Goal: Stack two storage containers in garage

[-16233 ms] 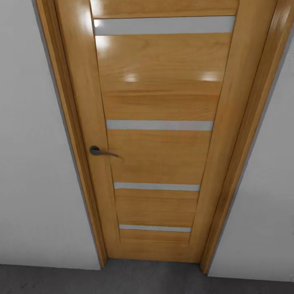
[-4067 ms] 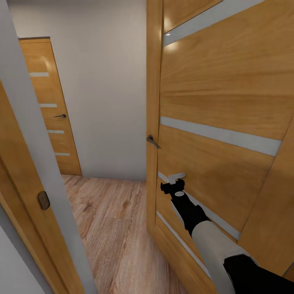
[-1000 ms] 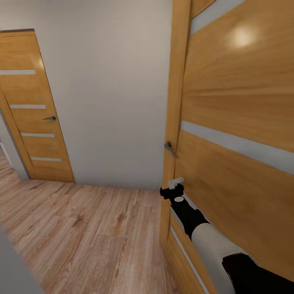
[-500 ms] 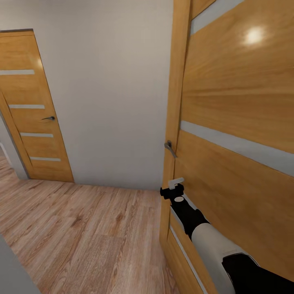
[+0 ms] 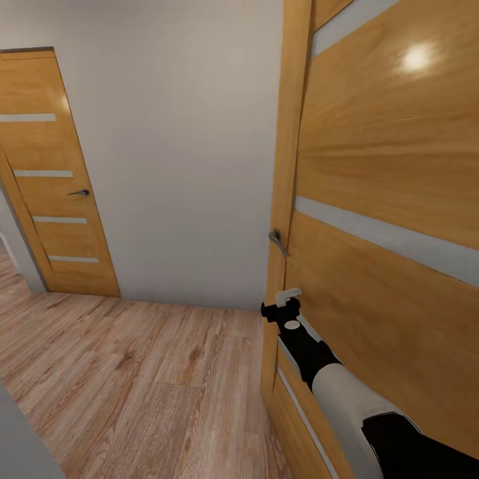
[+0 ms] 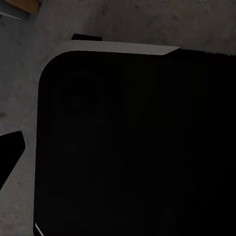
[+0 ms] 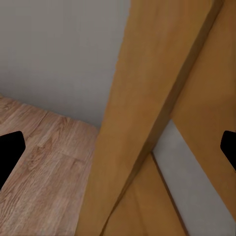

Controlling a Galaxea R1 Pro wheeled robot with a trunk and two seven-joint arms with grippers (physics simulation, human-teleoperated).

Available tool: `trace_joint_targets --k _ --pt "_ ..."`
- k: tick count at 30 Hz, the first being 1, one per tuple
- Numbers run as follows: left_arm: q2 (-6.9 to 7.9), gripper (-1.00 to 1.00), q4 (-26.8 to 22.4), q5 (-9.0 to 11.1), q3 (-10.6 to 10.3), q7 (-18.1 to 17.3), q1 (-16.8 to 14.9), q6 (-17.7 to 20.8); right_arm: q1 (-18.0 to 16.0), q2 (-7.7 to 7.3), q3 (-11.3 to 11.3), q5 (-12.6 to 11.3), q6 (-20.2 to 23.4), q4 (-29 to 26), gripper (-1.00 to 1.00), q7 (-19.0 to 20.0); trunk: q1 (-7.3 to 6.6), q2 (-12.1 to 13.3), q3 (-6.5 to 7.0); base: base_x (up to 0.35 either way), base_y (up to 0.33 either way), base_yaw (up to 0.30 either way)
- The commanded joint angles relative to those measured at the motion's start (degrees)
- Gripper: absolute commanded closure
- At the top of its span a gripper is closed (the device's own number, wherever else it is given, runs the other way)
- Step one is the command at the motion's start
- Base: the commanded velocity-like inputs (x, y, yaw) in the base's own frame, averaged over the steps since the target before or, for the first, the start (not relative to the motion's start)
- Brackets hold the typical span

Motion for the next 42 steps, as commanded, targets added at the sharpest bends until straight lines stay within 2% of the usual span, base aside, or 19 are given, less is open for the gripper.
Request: trace_joint_targets --k 1,21,36,42 --pt "-0.02 -1.0 0.0 0.4 0.2 0.0 0.0 -0.1 0.0 0.0 0.2 0.5 0.2 0.0 -1.0 -0.3 0.0 0.0 -0.06 0.0 0.0 0.0" --pt "-0.02 -1.0 0.0 0.4 0.2 0.0 0.0 -0.1 0.0 0.0 0.2 0.8 0.0 1.9 -1.0 -0.8 0.0 0.0 -0.06 0.001 0.0 0.0" --pt "-0.02 -1.0 0.0 0.5 0.2 0.0 0.0 -0.1 0.0 0.0 0.2 0.8 -0.5 2.0 -1.0 -0.9 0.0 0.0 -0.06 0.119 0.0 0.0" --pt "0.01 -1.0 0.0 0.5 0.2 0.0 0.0 -0.1 0.0 0.0 0.2 0.5 -2.4 2.1 -1.0 -1.1 0.0 0.0 -0.06 0.011 0.0 0.0"
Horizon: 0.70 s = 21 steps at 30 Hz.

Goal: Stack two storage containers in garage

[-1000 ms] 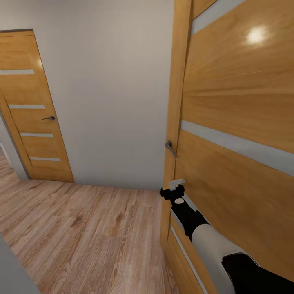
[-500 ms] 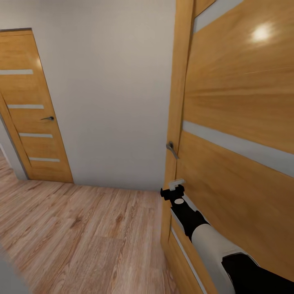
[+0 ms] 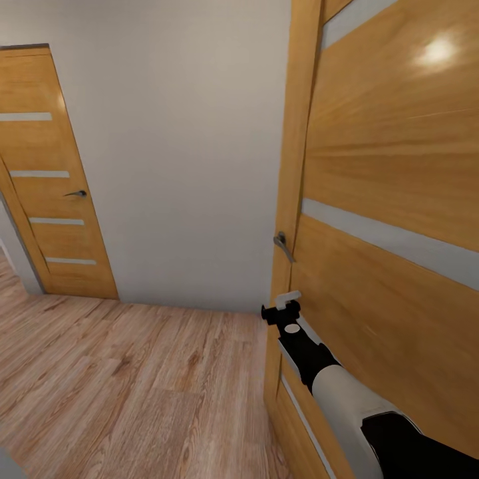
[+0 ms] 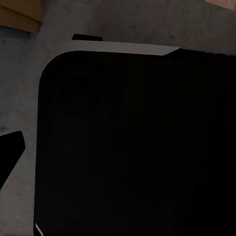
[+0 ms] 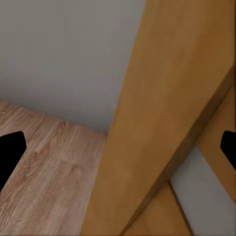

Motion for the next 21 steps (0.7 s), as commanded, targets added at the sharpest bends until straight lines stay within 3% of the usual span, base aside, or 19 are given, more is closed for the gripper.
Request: trace_joint_targets --k 1,11,12,13,21 --pt "-0.03 -1.0 0.0 0.4 0.2 0.0 0.0 -0.1 -0.1 0.0 0.1 0.6 -0.1 0.1 -1.0 -0.6 0.0 0.0 -0.05 0.002 0.0 0.0" --pt "-0.03 -1.0 0.0 0.4 0.2 0.0 0.0 -0.1 -0.8 -0.17 0.0 0.7 0.3 4.2 -1.0 -1.3 0.0 0.0 -0.05 0.0 0.0 0.0" --pt "-0.03 -1.0 0.0 0.4 0.2 0.0 0.0 -0.1 -4.1 -1.84 0.1 0.6 0.5 6.2 -1.0 -1.3 0.0 0.0 -0.05 0.0 0.0 0.0" --pt "-0.04 -1.0 0.0 0.4 0.2 0.0 0.0 -0.1 -4.9 -2.39 0.0 0.6 0.7 6.9 -1.0 -1.3 0.0 0.0 -0.05 0.0 0.0 0.0" --pt "-0.03 -1.0 0.0 0.4 0.2 0.0 0.0 -0.1 -10.0 -4.58 0.1 0.7 1.0 9.6 -1.0 -1.4 0.0 0.0 -0.05 0.0 0.0 0.0"
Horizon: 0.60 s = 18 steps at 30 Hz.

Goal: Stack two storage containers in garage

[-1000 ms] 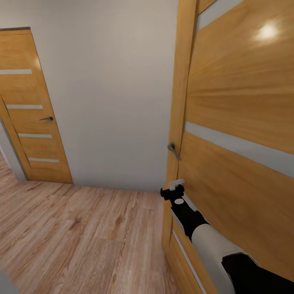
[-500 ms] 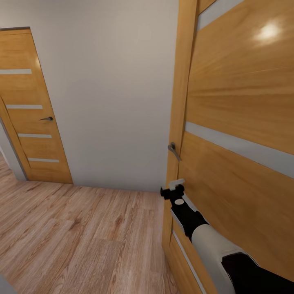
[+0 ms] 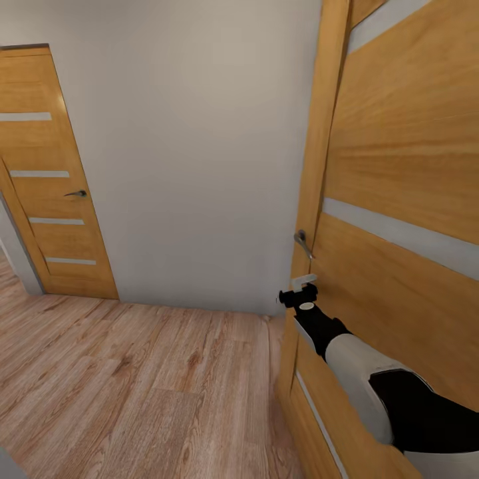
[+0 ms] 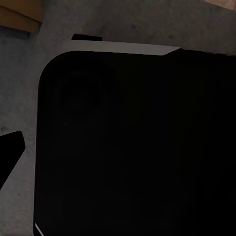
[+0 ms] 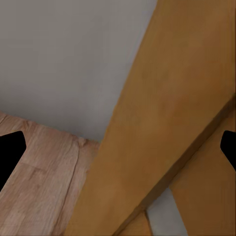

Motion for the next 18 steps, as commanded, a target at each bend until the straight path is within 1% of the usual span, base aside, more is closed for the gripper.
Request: trace_joint_targets --k 1,5,8,13,14,15,17,18 --pt "0.0 -1.0 0.0 0.4 0.2 0.0 0.0 -0.1 -0.4 -0.37 0.3 0.3 0.1 0.1 -1.0 -0.5 0.0 0.0 -0.05 0.0 0.0 0.0" --pt "-0.03 -1.0 0.0 0.4 0.2 0.0 0.0 -0.1 -0.7 -1.35 0.3 0.3 0.0 0.1 -1.0 -0.4 0.0 0.0 -0.05 0.0 0.0 0.0" --pt "-0.02 -1.0 0.0 0.4 0.2 0.0 0.0 -0.1 -1.2 -2.49 0.3 0.3 0.0 0.1 -1.0 -0.4 0.0 0.0 -0.05 0.0 0.0 0.0" --pt "-0.02 -1.0 0.0 0.4 0.2 0.0 0.0 -0.1 -1.7 -6.05 0.3 0.3 -0.2 0.1 -1.0 -0.4 0.0 0.0 -0.05 0.0 0.0 0.0" --pt "-0.03 -1.0 0.0 0.4 0.2 0.0 0.0 -0.1 -1.7 -7.04 0.3 0.3 -0.3 0.1 -1.0 -0.4 0.0 0.0 -0.05 0.0 0.0 0.0" --pt "-0.03 -1.0 0.0 0.4 0.2 0.0 0.0 -0.1 -1.7 -7.32 0.3 0.3 -0.4 0.1 -1.0 -0.4 0.0 0.0 -0.05 0.0 0.0 0.0" --pt "-0.01 -1.0 0.0 0.5 0.2 0.0 0.0 -0.1 -1.7 -8.57 0.3 0.3 -0.5 0.1 -1.0 -0.4 0.0 0.0 -0.05 0.0 0.0 0.0" --pt "-0.02 -1.0 0.0 0.4 0.2 0.0 0.0 -0.1 -1.7 -8.91 0.3 0.3 -0.6 0.1 -1.0 -0.4 0.0 0.0 -0.05 0.0 0.0 0.0"
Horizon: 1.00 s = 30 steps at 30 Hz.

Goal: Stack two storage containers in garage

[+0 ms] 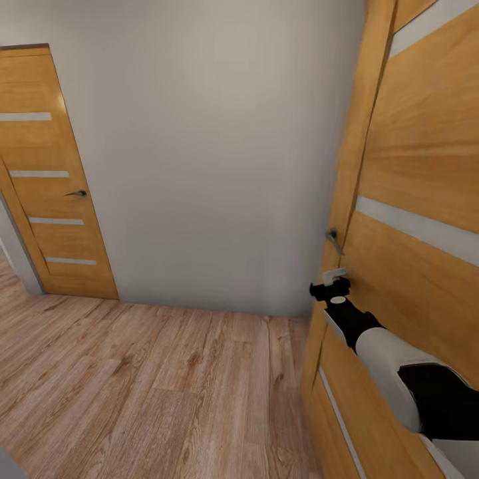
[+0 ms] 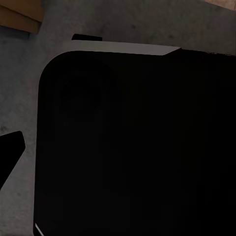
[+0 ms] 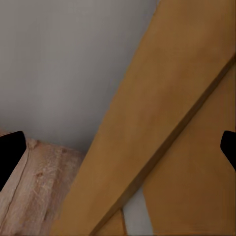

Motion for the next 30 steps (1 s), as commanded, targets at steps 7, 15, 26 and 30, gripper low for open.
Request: trace_joint_targets --k 7,15,26,30 --pt "-0.01 -1.0 0.0 0.4 0.2 0.0 0.0 -0.1 -0.1 -2.28 0.1 0.1 -0.1 0.1 -1.0 -0.5 0.0 0.0 -0.05 0.0 0.0 0.0" --pt "-0.01 -1.0 0.0 0.4 0.2 0.0 0.0 -0.1 -0.1 -2.85 0.0 0.0 -0.1 0.1 -1.0 -0.5 0.0 0.0 -0.05 0.0 0.0 0.0" --pt "-0.02 -1.0 0.0 0.4 0.2 0.0 0.0 -0.1 -0.1 -4.84 0.1 0.1 -0.5 0.1 -1.0 -0.5 0.0 0.0 -0.05 0.0 0.0 0.0" --pt "-0.02 -1.0 0.0 0.4 0.2 0.0 0.0 -0.1 -0.1 -4.51 0.1 0.1 -0.5 0.1 -1.0 -0.5 0.0 0.0 -0.05 0.0 0.0 0.0"
